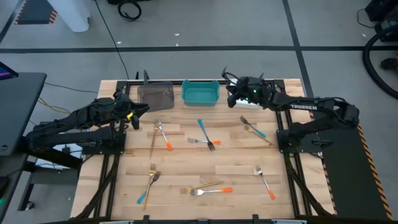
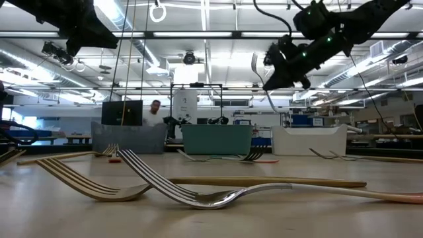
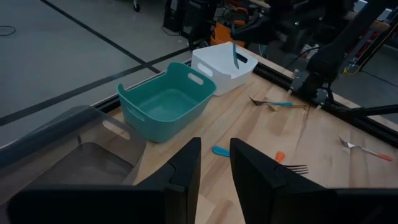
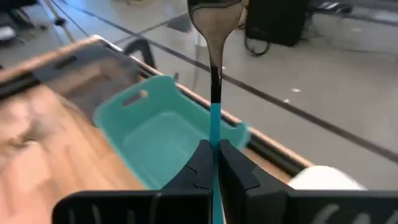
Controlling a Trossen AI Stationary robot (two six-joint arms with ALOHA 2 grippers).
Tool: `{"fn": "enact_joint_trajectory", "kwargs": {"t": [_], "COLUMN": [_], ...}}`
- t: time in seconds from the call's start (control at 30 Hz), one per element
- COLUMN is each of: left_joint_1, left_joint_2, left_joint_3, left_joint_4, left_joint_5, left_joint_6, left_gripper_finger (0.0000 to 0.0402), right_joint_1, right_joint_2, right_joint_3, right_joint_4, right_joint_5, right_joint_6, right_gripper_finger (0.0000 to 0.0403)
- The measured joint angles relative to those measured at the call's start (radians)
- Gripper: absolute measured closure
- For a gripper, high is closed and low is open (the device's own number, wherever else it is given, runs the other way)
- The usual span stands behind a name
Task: Sort silverware by color (type)
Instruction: Put the blue fork into the white bin, then put the gold fork into the black bin
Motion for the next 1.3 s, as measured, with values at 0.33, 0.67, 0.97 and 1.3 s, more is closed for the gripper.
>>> {"fn": "enact_joint_trajectory", "kwargs": {"t": [0.33, 0.67, 0.97, 1.3], "left_joint_1": [0.0, 0.0, 0.0, 0.0], "left_joint_2": [0.017, 0.088, 0.166, 0.213], "left_joint_3": [0.0, -0.001, 0.0, 0.0], "left_joint_4": [0.002, 0.016, 0.095, 0.152], "left_joint_5": [-0.001, -0.027, -0.031, -0.03], "left_joint_6": [0.0, -0.001, 0.001, -0.012], "left_gripper_finger": [0.0308, 0.0308, 0.0308, 0.0308], "right_joint_1": [-0.14, -0.262, -0.296, -0.277], "right_joint_2": [-0.086, -0.045, 0.018, -0.029], "right_joint_3": [0.0, 0.0, 0.0, 0.0], "right_joint_4": [-0.264, -0.482, -0.495, -0.498], "right_joint_5": [0.01, 0.033, 0.043, 0.129], "right_joint_6": [-0.22, -0.286, -0.308, -0.223], "right_gripper_finger": [0.0392, 0.0368, 0.0334, 0.0305]}}
